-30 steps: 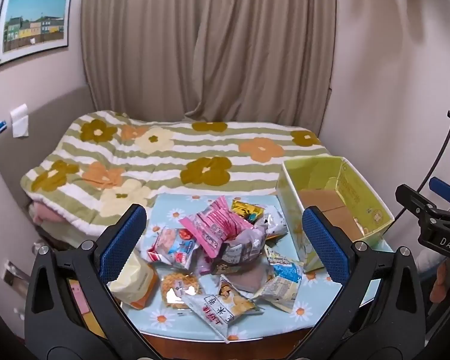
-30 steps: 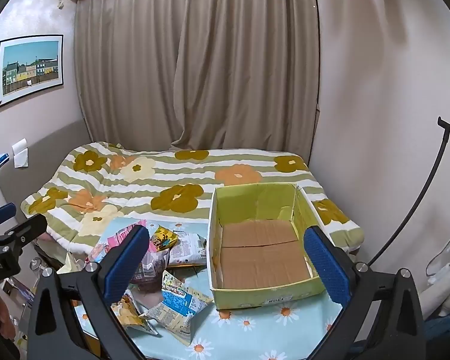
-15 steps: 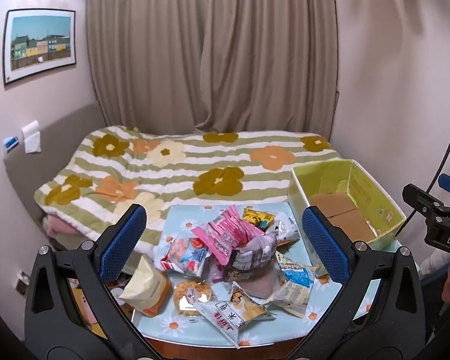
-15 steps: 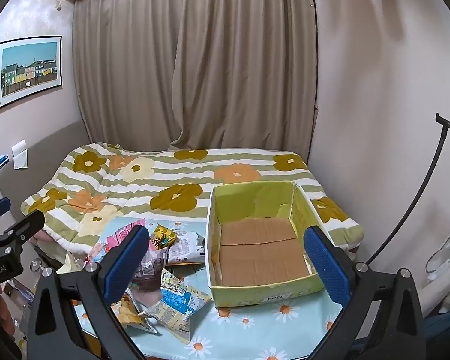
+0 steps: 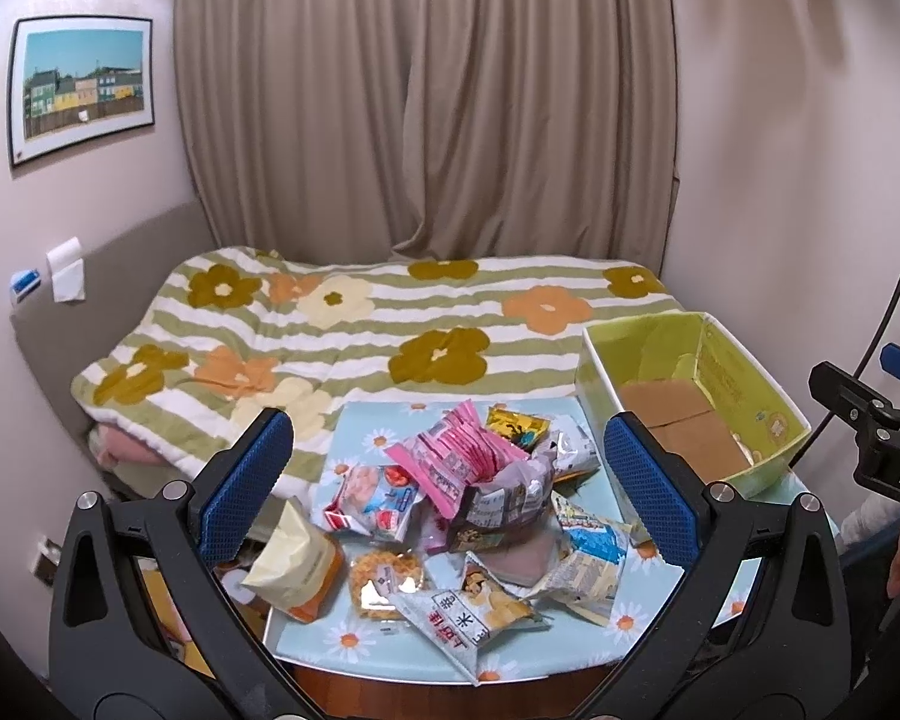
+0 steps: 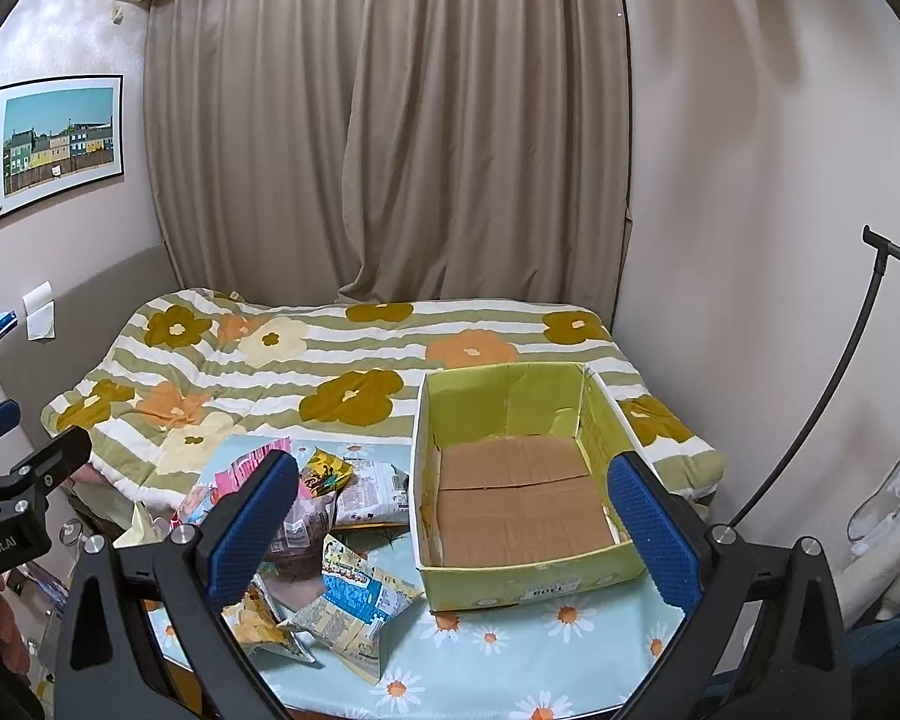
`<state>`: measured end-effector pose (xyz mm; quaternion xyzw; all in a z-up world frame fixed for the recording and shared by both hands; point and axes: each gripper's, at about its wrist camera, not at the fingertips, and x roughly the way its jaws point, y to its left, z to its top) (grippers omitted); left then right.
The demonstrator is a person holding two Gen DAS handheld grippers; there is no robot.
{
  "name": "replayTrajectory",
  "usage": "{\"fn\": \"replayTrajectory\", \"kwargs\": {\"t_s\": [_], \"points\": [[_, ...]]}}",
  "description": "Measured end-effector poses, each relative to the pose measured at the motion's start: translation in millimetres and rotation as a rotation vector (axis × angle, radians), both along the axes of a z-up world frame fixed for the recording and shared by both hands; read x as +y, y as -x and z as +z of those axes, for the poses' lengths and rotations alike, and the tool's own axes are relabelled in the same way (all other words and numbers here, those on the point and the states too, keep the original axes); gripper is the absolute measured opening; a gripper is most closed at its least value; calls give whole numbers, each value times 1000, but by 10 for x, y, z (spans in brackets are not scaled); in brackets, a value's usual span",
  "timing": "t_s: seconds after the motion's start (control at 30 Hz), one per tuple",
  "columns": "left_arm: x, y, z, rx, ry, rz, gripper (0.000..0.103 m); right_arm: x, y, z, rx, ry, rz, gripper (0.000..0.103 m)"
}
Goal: Organize snacks
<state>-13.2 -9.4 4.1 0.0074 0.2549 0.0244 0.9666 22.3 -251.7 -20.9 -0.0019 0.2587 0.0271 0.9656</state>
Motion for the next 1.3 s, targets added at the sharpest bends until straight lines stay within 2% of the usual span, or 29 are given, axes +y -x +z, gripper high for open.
{"fn": "replayTrajectory", "kwargs": {"t_s": [1.3], "points": [[84, 68, 8, 14, 26, -15, 103, 87, 99, -19, 7, 2, 9, 103]]}}
